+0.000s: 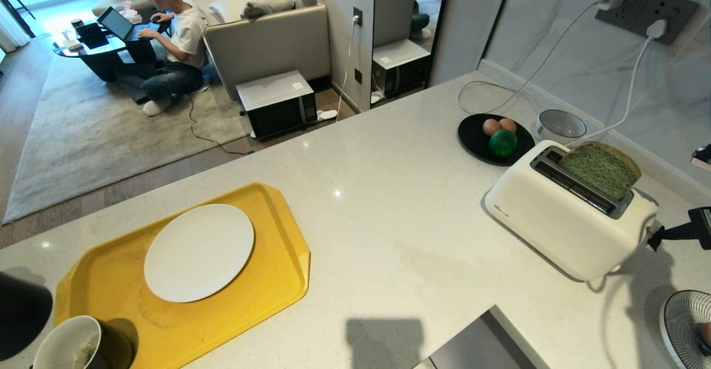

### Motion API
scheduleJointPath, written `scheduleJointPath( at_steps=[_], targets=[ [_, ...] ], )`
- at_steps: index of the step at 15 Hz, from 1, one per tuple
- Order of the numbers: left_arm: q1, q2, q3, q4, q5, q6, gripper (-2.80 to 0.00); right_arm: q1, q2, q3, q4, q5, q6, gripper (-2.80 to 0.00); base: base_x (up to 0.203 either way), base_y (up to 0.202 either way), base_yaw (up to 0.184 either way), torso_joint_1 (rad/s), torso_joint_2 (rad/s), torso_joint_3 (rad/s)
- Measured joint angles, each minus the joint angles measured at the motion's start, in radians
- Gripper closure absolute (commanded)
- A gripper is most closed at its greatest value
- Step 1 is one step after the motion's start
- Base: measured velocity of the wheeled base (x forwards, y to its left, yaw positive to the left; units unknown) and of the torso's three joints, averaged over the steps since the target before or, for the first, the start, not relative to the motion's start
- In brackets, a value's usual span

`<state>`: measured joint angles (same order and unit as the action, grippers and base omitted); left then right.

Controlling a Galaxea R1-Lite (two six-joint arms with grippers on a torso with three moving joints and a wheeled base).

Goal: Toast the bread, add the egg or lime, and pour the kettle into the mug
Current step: Use a bread toaster

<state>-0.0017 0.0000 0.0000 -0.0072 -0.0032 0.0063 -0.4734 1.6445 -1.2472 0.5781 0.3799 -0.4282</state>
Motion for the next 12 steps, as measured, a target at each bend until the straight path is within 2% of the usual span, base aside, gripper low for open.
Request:
scheduleJointPath(
  at_steps=[12],
  targets=[
    [0.0,0.0,0.0,0.0,0.0,-0.001,0.0,0.016,0.049,0.003,0.0,0.0,-0.002,0.0,0.0,0.0,0.0,0.0,0.0,0.0]
  ],
)
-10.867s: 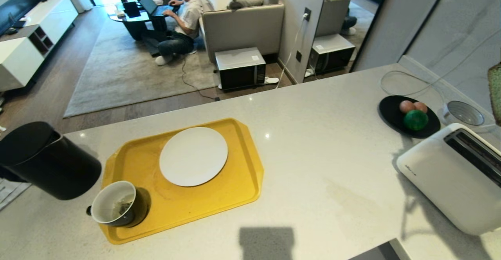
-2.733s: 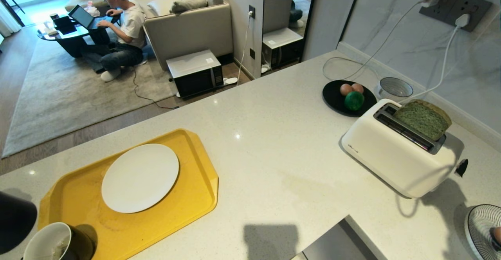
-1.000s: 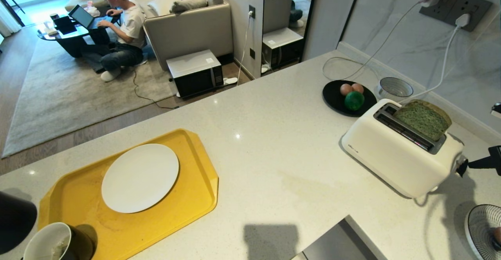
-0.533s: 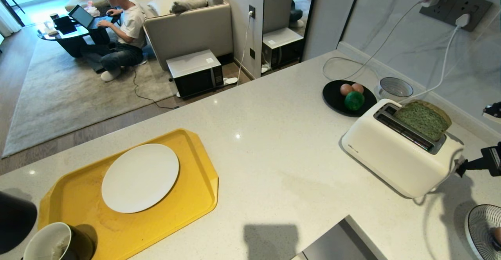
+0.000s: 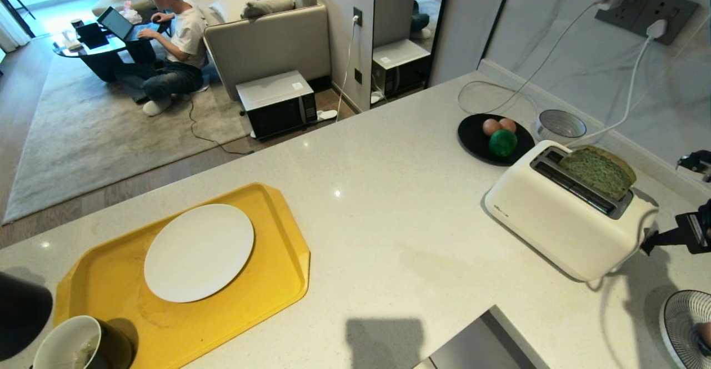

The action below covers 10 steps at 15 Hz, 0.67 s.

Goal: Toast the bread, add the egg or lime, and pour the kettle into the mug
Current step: Use a bread toaster

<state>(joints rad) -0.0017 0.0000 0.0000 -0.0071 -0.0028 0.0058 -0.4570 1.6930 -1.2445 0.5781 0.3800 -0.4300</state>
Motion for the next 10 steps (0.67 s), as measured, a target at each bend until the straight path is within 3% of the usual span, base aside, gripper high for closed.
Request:
scheduleJointPath(
  at_steps=[10],
  targets=[
    [0.0,0.0,0.0,0.0,0.0,0.0,0.0,0.0,0.06,0.003,-0.039,0.0,0.002,0.0,0.0,0.0,0.0,0.0,0.0,0.0]
  ],
)
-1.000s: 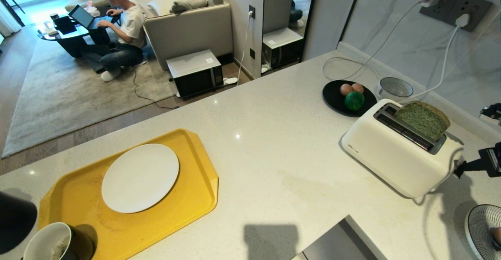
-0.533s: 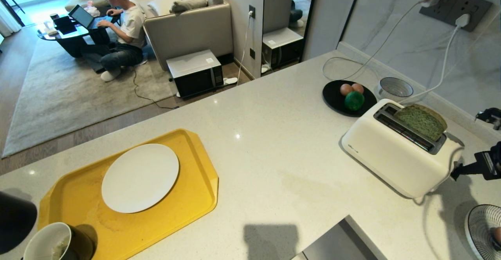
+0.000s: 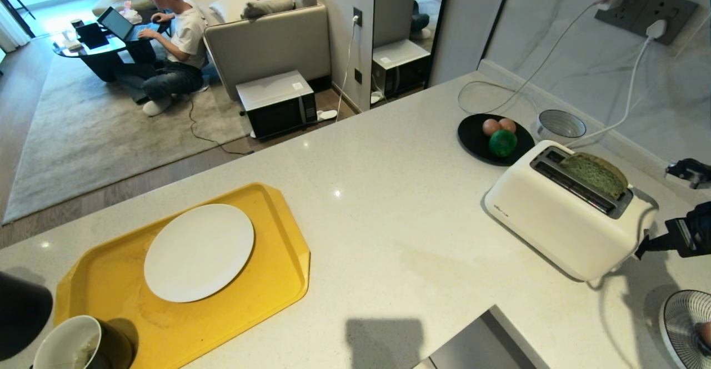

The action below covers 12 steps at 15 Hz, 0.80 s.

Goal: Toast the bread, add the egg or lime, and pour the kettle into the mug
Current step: Use a bread toaster

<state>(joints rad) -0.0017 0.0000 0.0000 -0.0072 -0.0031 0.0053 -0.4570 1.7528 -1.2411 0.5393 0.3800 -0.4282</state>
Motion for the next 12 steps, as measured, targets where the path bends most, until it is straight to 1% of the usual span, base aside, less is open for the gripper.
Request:
scheduleJointPath(
  at_steps=[12],
  targets=[
    [0.0,0.0,0.0,0.0,0.0,0.0,0.0,0.0,0.036,0.012,-0.007,-0.003,-0.006,0.0,0.0,0.0,0.0,0.0,0.0,0.0]
  ],
)
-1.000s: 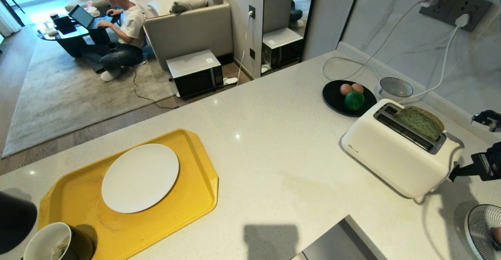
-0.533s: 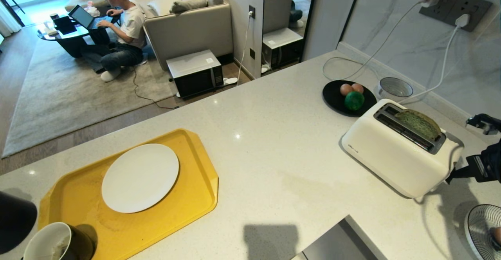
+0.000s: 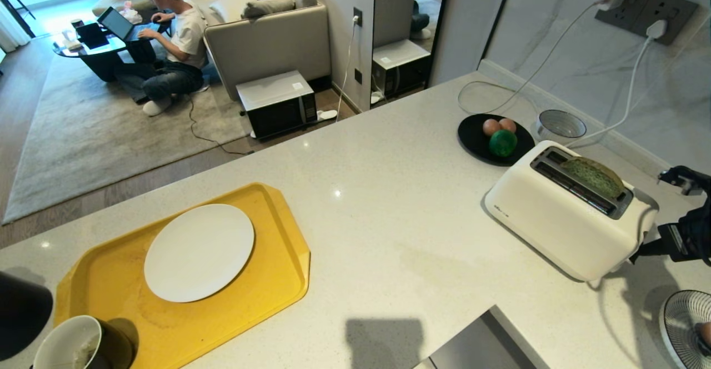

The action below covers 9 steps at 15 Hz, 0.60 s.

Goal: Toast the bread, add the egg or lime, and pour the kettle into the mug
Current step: Use a bread toaster

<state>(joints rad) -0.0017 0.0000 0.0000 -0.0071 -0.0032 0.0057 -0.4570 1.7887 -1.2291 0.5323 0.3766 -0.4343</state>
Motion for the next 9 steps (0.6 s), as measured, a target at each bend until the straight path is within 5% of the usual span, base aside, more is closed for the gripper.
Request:
scheduleJointPath(
  at_steps=[9],
  targets=[
    [0.0,0.0,0.0,0.0,0.0,0.0,0.0,0.001,0.001,-0.004,0.001,0.0,0.0,0.0,0.0,0.0,0.0,0.0,0.0,0.0]
  ],
)
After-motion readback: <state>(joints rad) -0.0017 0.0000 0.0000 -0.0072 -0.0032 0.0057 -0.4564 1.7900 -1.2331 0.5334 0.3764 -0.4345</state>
